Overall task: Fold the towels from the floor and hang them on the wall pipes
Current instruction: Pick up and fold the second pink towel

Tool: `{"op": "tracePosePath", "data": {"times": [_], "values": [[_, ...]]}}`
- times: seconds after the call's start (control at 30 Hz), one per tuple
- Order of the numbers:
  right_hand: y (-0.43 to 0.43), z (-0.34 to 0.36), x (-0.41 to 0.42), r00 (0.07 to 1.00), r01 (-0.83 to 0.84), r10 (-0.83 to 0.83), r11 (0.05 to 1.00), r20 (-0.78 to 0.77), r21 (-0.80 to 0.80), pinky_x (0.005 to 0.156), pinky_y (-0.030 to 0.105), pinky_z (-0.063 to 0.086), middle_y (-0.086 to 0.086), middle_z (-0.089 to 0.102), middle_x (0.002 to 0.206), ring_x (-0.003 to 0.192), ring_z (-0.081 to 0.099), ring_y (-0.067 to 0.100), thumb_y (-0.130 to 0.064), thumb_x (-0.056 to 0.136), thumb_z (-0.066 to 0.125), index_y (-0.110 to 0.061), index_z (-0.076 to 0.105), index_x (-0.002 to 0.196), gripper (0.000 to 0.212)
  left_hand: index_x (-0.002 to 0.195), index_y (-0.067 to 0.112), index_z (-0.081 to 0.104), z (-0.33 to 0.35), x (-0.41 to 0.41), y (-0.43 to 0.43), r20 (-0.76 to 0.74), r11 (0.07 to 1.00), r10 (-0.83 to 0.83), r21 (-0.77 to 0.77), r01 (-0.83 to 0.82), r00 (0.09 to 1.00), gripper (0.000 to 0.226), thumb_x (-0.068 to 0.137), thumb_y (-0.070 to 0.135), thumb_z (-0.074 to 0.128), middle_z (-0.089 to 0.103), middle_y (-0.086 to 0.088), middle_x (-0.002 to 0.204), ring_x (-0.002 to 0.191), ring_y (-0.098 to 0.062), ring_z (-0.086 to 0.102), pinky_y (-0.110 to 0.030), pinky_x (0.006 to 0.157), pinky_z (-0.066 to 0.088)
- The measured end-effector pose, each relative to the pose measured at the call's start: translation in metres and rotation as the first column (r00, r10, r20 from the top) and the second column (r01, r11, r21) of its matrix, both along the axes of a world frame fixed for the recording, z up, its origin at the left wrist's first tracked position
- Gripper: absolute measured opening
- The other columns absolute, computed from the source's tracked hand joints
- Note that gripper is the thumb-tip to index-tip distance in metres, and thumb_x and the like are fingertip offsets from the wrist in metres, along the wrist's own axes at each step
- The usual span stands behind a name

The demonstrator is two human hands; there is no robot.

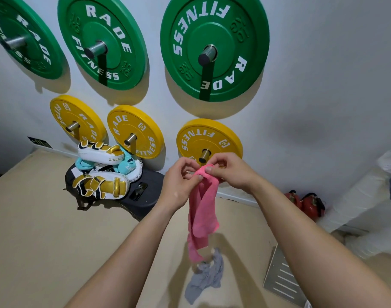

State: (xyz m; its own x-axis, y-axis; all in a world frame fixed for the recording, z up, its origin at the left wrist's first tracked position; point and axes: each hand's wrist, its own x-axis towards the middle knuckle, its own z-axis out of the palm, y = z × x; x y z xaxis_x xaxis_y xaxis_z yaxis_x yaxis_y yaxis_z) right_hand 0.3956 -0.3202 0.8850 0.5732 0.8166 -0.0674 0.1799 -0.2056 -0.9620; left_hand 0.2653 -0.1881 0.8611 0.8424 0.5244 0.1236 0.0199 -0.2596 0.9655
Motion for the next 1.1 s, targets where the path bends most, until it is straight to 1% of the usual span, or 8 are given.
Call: {"op": "tracePosePath", "data": {"times": [0.27, 0.4, 0.53, 0.6, 0.7, 0.8, 0.9, 1.1], "values": [[0.028, 0.051, 0.02, 0.921, 0.117, -0.152, 0.986, 0.357, 0.119, 0.068, 0.017, 0.042, -0.012, 0.062, 0.074, 0.068, 0.052, -0.005, -0.012, 0.095, 0.06, -0.017, 0.068, 0.082, 0.017, 0.09, 0.019, 0.072, -0.026, -0.009, 0.021, -0.087, 0.998, 0.041, 0.048, -0.037, 0.995, 0.011, 0.087, 0.029, 0.068, 0.071, 0.002, 0.081, 0.071, -0.009, 0.059, -0.031, 0.07, 0.046], [0.024, 0.079, 0.045, 0.825, 0.3, -0.348, 0.937, 0.445, 0.177, 0.071, 0.018, 0.043, -0.014, 0.062, 0.077, 0.077, 0.055, 0.001, -0.019, 0.094, 0.059, -0.023, 0.067, 0.082, 0.015, 0.087, 0.027, 0.071, -0.043, -0.027, 0.042, -0.186, 0.992, 0.087, 0.104, -0.068, 0.979, 0.009, 0.093, 0.024, 0.065, 0.069, 0.013, 0.075, 0.067, -0.001, 0.058, -0.026, 0.064, 0.043], [0.005, 0.07, 0.064, 0.704, 0.506, -0.484, 0.855, 0.519, 0.111, 0.071, 0.025, 0.04, -0.012, 0.062, 0.074, 0.077, 0.057, 0.013, -0.021, 0.091, 0.062, -0.024, 0.068, 0.082, 0.011, 0.094, 0.018, 0.069, -0.038, -0.041, 0.058, -0.168, 0.983, 0.174, 0.082, -0.162, 0.97, 0.008, 0.094, 0.013, 0.064, 0.072, -0.007, 0.086, 0.076, -0.006, 0.063, -0.03, 0.076, 0.048], [0.001, 0.05, 0.058, 0.754, 0.475, -0.391, 0.88, 0.527, -0.026, 0.069, 0.027, 0.041, -0.006, 0.062, 0.068, 0.069, 0.055, 0.013, -0.019, 0.086, 0.067, -0.024, 0.07, 0.084, 0.006, 0.094, 0.018, 0.07, -0.028, -0.041, 0.062, -0.132, 0.98, 0.157, 0.148, -0.137, 0.979, 0.006, 0.094, 0.015, 0.065, 0.072, -0.002, 0.086, 0.081, -0.007, 0.064, -0.027, 0.078, 0.049], [0.011, 0.02, 0.022, 0.885, 0.178, -0.076, 0.967, 0.46, -0.183, 0.062, 0.02, 0.039, -0.01, 0.053, 0.056, 0.053, 0.052, -0.001, -0.016, 0.083, 0.075, -0.026, 0.071, 0.107, 0.026, 0.091, 0.025, 0.072, -0.013, -0.034, 0.059, -0.12, 0.975, 0.079, 0.216, -0.051, 0.99, 0.008, 0.092, 0.027, 0.064, 0.073, 0.01, 0.088, 0.087, -0.007, 0.066, -0.03, 0.081, 0.051], [0.031, 0.0, -0.017, 0.906, 0.009, 0.086, 0.975, 0.416, -0.221, 0.061, 0.02, 0.041, -0.01, 0.058, 0.064, 0.058, 0.054, -0.003, -0.023, 0.087, 0.073, -0.028, 0.069, 0.121, 0.034, 0.092, 0.024, 0.074, -0.005, -0.027, 0.051, -0.121, 0.974, 0.011, 0.227, 0.016, 0.993, 0.009, 0.092, 0.027, 0.066, 0.074, 0.009, 0.089, 0.088, -0.008, 0.067, -0.034, 0.084, 0.052], [0.045, -0.009, -0.036, 0.914, -0.031, 0.121, 0.972, 0.386, -0.231, 0.065, 0.035, 0.045, 0.008, 0.069, 0.078, 0.073, 0.063, 0.019, -0.024, 0.09, 0.068, -0.024, 0.074, 0.102, 0.014, 0.094, 0.024, 0.075, -0.003, -0.029, 0.05, -0.115, 0.972, -0.017, 0.229, 0.044, 0.993, 0.008, 0.092, 0.026, 0.068, 0.075, 0.008, 0.09, 0.088, -0.009, 0.068, -0.037, 0.085, 0.053], [0.054, -0.001, -0.038, 0.896, -0.01, 0.1, 0.979, 0.434, -0.205, 0.059, 0.019, 0.038, 0.001, 0.066, 0.074, 0.069, 0.057, 0.011, -0.025, 0.087, 0.072, -0.02, 0.073, 0.086, 0.005, 0.093, 0.025, 0.073, -0.013, -0.054, 0.061, -0.164, 0.976, 0.053, 0.219, -0.016, 0.985, 0.01, 0.09, 0.033, 0.067, 0.072, 0.004, 0.085, 0.083, -0.015, 0.066, -0.045, 0.079, 0.053]]}}
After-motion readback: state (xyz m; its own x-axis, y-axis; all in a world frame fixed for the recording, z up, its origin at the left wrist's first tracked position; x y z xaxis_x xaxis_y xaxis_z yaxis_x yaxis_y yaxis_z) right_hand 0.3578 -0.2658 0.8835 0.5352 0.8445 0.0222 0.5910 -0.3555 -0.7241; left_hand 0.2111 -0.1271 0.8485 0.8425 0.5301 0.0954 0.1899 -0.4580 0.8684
